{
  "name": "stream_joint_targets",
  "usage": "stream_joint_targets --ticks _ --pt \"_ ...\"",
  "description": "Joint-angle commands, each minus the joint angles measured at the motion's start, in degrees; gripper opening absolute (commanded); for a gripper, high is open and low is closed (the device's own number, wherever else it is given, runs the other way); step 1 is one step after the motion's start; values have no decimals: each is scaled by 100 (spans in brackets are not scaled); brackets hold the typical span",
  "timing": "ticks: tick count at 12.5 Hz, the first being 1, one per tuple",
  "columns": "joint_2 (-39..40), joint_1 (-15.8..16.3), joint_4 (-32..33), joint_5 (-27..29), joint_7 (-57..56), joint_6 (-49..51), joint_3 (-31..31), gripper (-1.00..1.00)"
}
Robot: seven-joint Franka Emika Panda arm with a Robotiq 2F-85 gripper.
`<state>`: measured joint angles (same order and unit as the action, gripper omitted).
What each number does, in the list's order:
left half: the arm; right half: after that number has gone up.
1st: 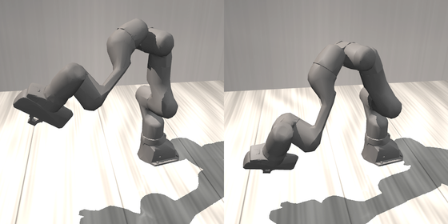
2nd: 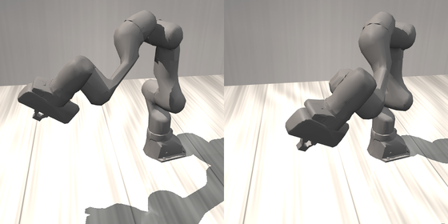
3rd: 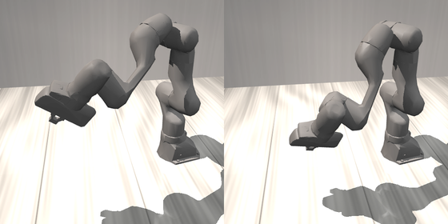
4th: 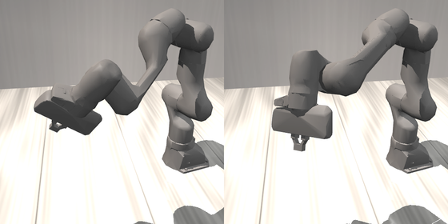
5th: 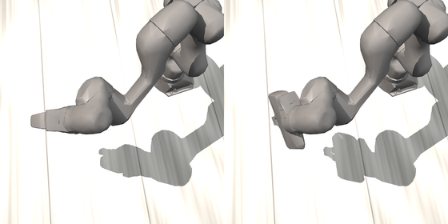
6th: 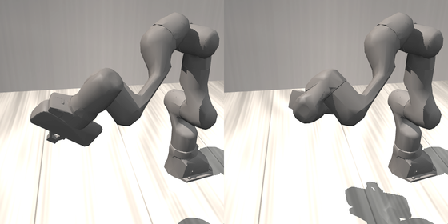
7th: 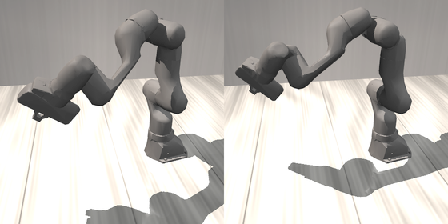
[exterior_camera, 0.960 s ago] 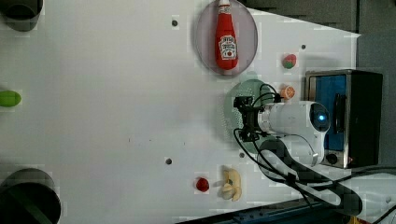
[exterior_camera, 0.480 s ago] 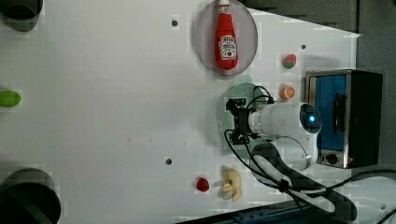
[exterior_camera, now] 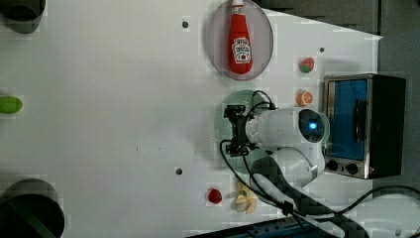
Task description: Drag strainer right to left.
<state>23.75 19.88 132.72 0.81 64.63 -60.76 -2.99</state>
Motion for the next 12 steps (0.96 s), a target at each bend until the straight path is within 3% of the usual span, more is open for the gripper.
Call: stream_joint_targets --ticks 1,12 --pt "-30 278 -216 -11 694 119 -150 100" --pt "446 936 -1057 730 740 231 -261 100"
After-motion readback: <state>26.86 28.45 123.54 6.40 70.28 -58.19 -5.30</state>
